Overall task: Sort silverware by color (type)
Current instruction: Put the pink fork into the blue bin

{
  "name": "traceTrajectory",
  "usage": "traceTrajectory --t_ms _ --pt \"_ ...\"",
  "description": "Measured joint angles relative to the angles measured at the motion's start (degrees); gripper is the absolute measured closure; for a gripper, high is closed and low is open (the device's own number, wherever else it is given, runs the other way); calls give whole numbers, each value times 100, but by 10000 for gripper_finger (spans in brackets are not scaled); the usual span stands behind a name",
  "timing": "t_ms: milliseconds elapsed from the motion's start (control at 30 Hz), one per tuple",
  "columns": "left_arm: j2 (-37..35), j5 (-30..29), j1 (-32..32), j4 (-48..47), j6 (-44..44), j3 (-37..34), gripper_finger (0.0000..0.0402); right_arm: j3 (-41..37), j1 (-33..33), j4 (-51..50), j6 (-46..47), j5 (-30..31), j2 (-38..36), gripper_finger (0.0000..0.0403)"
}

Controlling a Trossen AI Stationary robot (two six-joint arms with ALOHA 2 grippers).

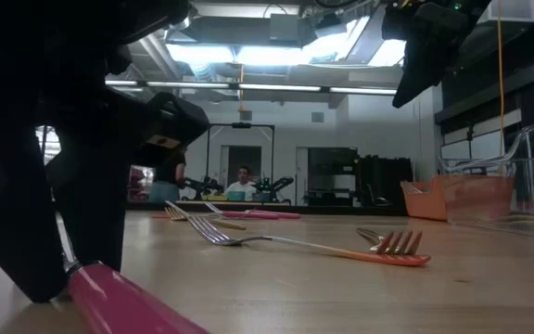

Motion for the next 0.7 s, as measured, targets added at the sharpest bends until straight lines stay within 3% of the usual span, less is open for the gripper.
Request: traceTrajectory --t_ms 433,700 --pt "23 -133 0 -30 2 -1 374 0 0 1 0 0 0 368" --pt "18 -217 -4 -32 -1 8 381 0 0 2 0 0 0 368"
